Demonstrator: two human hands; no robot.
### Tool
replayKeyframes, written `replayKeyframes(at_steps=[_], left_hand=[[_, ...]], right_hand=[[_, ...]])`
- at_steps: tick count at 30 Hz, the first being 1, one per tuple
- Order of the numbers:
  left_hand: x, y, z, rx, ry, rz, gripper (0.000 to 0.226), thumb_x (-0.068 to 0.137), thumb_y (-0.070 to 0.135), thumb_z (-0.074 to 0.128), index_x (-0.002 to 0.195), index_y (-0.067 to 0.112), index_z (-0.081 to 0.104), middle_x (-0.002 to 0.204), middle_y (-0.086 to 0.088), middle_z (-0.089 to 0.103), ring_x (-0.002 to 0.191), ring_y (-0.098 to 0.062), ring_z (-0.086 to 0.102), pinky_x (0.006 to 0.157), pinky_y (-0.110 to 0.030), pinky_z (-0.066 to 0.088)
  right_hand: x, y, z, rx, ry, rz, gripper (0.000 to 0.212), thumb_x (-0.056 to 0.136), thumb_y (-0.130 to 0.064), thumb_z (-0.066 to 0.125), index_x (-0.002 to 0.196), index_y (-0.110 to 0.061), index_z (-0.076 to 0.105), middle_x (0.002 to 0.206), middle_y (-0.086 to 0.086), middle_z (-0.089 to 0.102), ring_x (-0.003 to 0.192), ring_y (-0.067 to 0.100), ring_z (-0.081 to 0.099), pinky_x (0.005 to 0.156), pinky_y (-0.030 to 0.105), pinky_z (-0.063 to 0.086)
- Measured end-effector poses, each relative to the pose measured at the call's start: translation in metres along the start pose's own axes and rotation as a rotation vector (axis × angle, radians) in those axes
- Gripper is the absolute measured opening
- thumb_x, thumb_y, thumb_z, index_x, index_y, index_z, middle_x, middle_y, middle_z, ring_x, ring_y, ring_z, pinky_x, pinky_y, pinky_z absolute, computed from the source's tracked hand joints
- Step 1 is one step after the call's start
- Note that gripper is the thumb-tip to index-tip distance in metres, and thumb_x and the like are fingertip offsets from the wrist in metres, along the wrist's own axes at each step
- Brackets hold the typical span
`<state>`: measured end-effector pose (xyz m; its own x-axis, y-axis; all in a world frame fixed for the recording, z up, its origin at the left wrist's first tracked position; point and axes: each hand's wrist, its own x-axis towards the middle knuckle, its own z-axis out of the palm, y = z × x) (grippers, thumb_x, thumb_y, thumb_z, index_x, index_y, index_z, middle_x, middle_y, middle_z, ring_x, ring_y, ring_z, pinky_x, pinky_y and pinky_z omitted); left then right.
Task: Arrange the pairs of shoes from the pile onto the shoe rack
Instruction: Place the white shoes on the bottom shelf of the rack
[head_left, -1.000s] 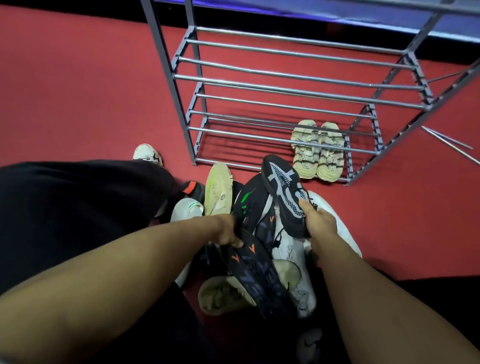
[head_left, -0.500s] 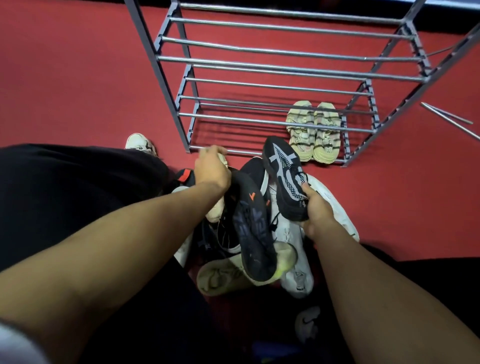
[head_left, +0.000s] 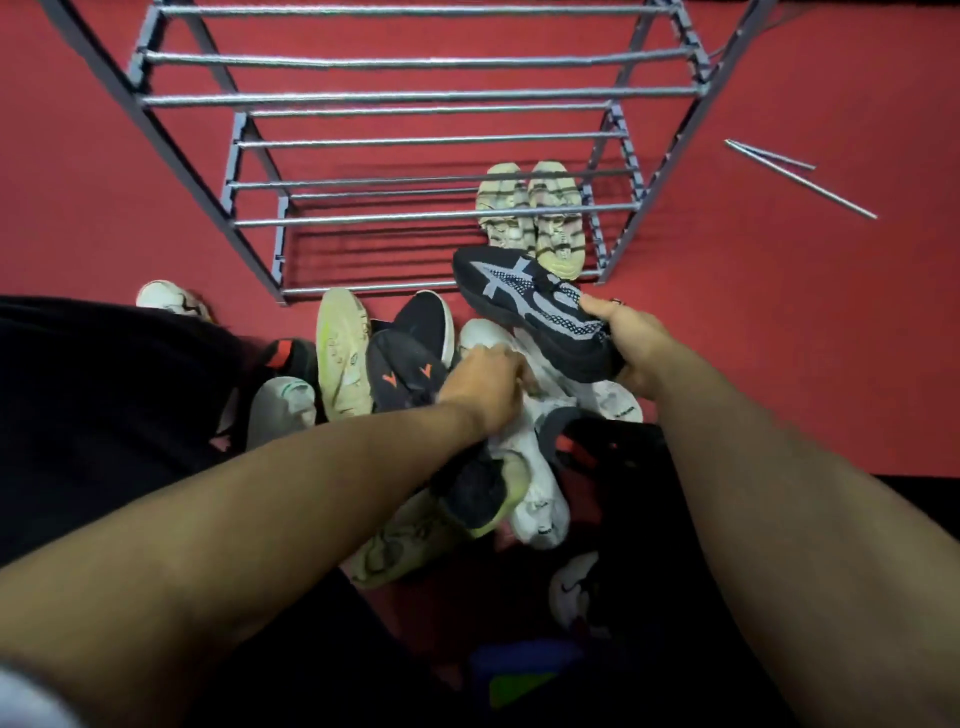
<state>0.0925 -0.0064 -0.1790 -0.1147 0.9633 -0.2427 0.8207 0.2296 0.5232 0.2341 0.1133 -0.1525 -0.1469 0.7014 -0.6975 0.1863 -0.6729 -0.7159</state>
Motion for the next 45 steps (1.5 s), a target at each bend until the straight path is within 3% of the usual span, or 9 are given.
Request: replayKeyframes(at_steps=[5, 9, 17, 22, 24, 27, 37, 41, 45], left_hand=[[0.026, 0.042, 0.072, -0.022, -0.309, -0.109, 0.047, 0.089, 0.031, 0.056, 0.132, 0.012, 0.050, 0.131, -0.017, 0.056, 0.120, -0.037, 0.055, 0.101, -0.040, 0.045], [0.028, 0.042, 0.105, -0.077, -0.341, -0.246, 0.060, 0.089, 0.033, 0.056, 0.142, 0.015, 0.035, 0.133, -0.019, 0.051, 0.121, -0.039, 0.052, 0.101, -0.041, 0.042], [0.033, 0.062, 0.043, -0.049, -0.311, -0.311, 0.048, 0.091, 0.041, 0.040, 0.124, 0.010, 0.054, 0.126, -0.015, 0.061, 0.116, -0.035, 0.057, 0.086, -0.034, 0.042], [0.006, 0.050, -0.071, -0.150, -0.358, -0.448, 0.021, 0.094, 0.012, 0.046, 0.093, 0.003, 0.065, 0.098, -0.023, 0.068, 0.086, -0.038, 0.070, 0.057, -0.034, 0.053], [-0.009, 0.031, -0.102, -0.299, -0.253, -0.550, 0.014, 0.094, 0.009, 0.049, 0.090, 0.004, 0.062, 0.097, -0.024, 0.068, 0.072, -0.040, 0.068, 0.059, -0.041, 0.056], [-0.034, 0.006, -0.138, -0.494, -0.114, -0.650, 0.016, 0.091, 0.016, 0.051, 0.085, 0.005, 0.062, 0.078, -0.018, 0.063, 0.054, -0.029, 0.056, 0.045, -0.027, 0.047], [-0.084, -0.022, -0.161, -0.878, -0.041, -0.728, 0.026, 0.089, 0.038, 0.054, 0.072, 0.019, 0.057, 0.059, 0.003, 0.060, 0.058, -0.012, 0.054, 0.052, -0.019, 0.041], [-0.100, -0.042, -0.136, -0.363, -0.345, -0.761, 0.045, 0.093, 0.049, 0.037, 0.070, 0.014, 0.055, 0.060, -0.006, 0.060, 0.048, -0.019, 0.057, 0.050, -0.017, 0.042], [-0.108, -0.058, -0.116, 0.507, -0.244, -0.596, 0.047, 0.077, 0.058, 0.048, 0.102, 0.022, 0.066, 0.100, -0.001, 0.071, 0.096, -0.023, 0.067, 0.084, -0.031, 0.049]], right_hand=[[-0.003, 0.008, -0.021, 0.026, 0.030, 0.001, 0.033, 0.085, -0.030, 0.071, 0.105, -0.005, 0.072, 0.095, 0.014, 0.077, 0.087, 0.029, 0.075, 0.088, 0.048, 0.058], [0.002, 0.017, -0.024, 0.051, 0.023, 0.016, 0.033, 0.088, -0.036, 0.067, 0.105, -0.008, 0.072, 0.094, 0.011, 0.077, 0.085, 0.026, 0.075, 0.084, 0.043, 0.059], [0.012, -0.010, -0.027, 0.040, 0.056, -0.035, 0.037, 0.079, -0.035, 0.073, 0.103, -0.006, 0.072, 0.088, 0.010, 0.078, 0.084, 0.029, 0.075, 0.085, 0.048, 0.059], [-0.010, -0.038, -0.012, -0.101, 0.086, -0.054, 0.029, 0.086, -0.035, 0.066, 0.096, -0.008, 0.070, 0.073, 0.005, 0.077, 0.061, 0.021, 0.074, 0.055, 0.028, 0.057], [-0.021, -0.046, -0.004, -0.226, 0.157, -0.070, 0.036, 0.082, -0.039, 0.065, 0.101, -0.009, 0.070, 0.079, 0.006, 0.076, 0.063, 0.022, 0.071, 0.054, 0.025, 0.050], [-0.039, -0.056, 0.008, -0.333, 0.225, -0.084, 0.036, 0.085, -0.039, 0.061, 0.105, -0.011, 0.069, 0.090, 0.009, 0.074, 0.063, 0.023, 0.065, 0.051, 0.023, 0.042], [-0.078, -0.061, 0.039, -0.357, 0.279, -0.059, 0.036, 0.092, -0.040, 0.054, 0.111, -0.011, 0.065, 0.076, 0.004, 0.063, 0.051, 0.018, 0.053, 0.040, 0.016, 0.036], [-0.074, -0.053, 0.028, -0.376, 0.303, -0.063, 0.032, 0.089, -0.043, 0.054, 0.101, -0.016, 0.067, 0.068, 0.001, 0.060, 0.049, 0.016, 0.048, 0.043, 0.018, 0.030], [-0.058, -0.035, 0.023, -0.329, 0.237, -0.057, 0.042, 0.088, -0.045, 0.058, 0.111, -0.011, 0.068, 0.088, 0.004, 0.070, 0.062, 0.019, 0.059, 0.048, 0.022, 0.038]])
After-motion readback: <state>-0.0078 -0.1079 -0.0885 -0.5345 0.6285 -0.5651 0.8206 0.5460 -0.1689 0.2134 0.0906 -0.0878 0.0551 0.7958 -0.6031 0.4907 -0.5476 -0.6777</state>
